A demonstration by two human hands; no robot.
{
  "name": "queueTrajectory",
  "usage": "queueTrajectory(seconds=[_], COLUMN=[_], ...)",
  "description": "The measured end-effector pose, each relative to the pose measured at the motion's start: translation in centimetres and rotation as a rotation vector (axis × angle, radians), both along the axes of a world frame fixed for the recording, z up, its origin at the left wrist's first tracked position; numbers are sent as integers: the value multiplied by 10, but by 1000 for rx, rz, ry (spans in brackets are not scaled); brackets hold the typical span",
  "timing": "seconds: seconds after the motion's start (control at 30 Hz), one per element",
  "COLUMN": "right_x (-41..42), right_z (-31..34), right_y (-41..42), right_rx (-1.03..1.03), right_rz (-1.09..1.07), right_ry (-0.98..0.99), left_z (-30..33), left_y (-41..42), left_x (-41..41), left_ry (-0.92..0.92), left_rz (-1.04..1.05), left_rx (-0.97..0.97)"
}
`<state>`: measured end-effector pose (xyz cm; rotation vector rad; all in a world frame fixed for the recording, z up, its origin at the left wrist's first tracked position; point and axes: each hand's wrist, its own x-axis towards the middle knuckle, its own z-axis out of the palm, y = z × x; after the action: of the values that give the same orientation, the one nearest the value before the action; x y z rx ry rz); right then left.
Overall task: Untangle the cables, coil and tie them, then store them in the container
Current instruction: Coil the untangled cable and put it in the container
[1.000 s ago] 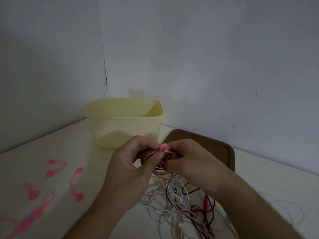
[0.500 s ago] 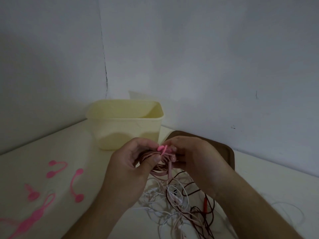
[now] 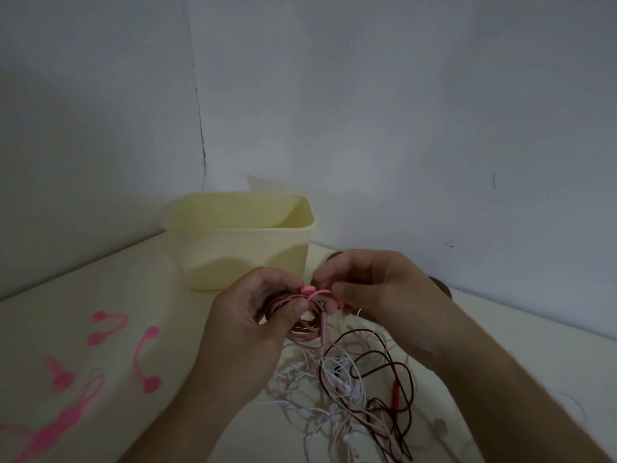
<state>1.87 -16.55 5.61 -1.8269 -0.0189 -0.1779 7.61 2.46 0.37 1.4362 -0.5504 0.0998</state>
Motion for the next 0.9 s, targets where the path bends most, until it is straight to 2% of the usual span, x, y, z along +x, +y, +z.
queueTrajectory(seconds=[0.17,0.33,0.53,0.7,0.9], right_x=[-4,-11,-10,-8,-6], right_z=[10,17,18,19,13], right_y=[-1,5,4,3,12], right_rx=[-259,-321,-506,-485,-306], right_rz=[-38,-11,-46,-89,3], right_ry=[8,10,-42,-77,-157], left_z=[0,1,0,-2,-3], left_y=[1,2,1,1,-1], left_x=[2,0,2,2,2], left_ry=[-2,-4,-5,-22,-16], left_rz=[16,29,66,99,80], left_rx=[-5,14,30,99,121])
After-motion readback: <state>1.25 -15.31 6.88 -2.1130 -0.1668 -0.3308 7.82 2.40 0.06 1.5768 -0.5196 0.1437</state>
